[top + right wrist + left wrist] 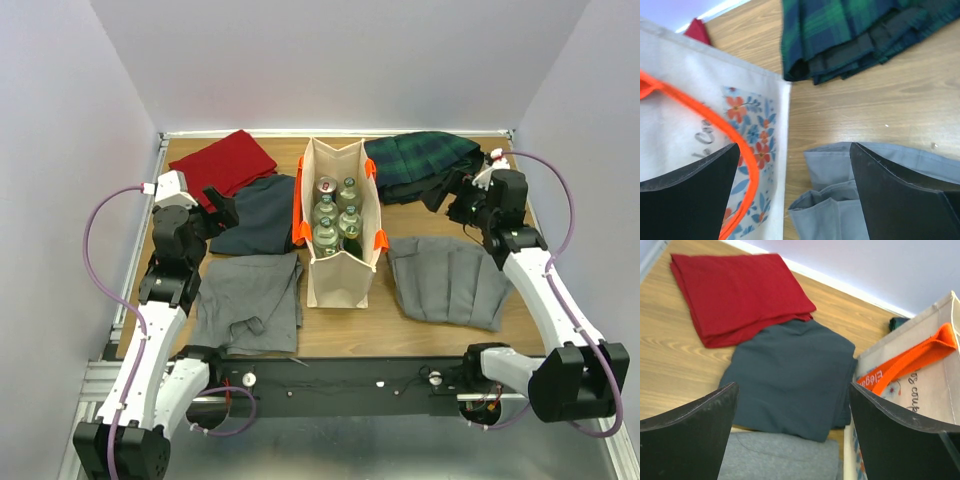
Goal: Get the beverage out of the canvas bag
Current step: Adjust the canvas bag at the center of the board, then take out the drink from the canvas bag.
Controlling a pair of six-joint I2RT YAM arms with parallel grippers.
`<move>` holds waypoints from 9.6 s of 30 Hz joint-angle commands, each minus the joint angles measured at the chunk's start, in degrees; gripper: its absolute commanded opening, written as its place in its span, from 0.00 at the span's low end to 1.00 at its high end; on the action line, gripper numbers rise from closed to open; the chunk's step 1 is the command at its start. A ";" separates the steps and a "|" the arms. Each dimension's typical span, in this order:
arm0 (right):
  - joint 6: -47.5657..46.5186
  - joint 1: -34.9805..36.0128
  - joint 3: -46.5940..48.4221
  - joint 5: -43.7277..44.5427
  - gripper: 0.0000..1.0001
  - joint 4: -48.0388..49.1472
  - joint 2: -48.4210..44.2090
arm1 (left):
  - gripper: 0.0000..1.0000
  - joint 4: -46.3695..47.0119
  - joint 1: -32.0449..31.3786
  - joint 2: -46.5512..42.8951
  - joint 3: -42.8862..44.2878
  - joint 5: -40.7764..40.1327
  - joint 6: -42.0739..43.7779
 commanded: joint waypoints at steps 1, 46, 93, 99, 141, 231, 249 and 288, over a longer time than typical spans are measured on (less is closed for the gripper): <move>-3.16 0.07 4.60 -7.99 1.00 -1.19 -0.50 | 0.99 -3.92 -0.20 2.07 2.31 5.61 -2.77; -1.23 27.41 32.58 30.93 1.00 -19.50 2.77 | 0.99 -28.70 -29.38 10.60 27.89 -6.42 1.18; -7.31 27.50 44.87 6.25 1.00 -30.73 9.35 | 0.99 -49.01 -54.51 8.60 27.46 -22.21 -20.09; -5.36 27.50 45.30 0.78 1.00 -29.39 9.86 | 0.99 -46.29 -54.51 5.59 29.30 -29.44 -18.86; -10.02 40.06 52.61 9.74 0.98 -45.74 19.28 | 0.86 -40.49 -54.51 17.55 24.29 -27.43 -23.07; -4.40 50.96 48.91 17.91 0.64 -48.31 31.32 | 0.32 -30.37 -55.31 8.67 7.94 -9.84 -5.06; -4.66 50.96 46.18 19.58 0.66 -44.35 33.86 | 0.35 -30.29 -55.30 8.49 7.59 -9.58 -5.76; -4.66 51.05 46.09 18.36 0.43 -46.37 36.68 | 0.42 -30.73 -55.39 8.84 8.38 -10.72 -5.32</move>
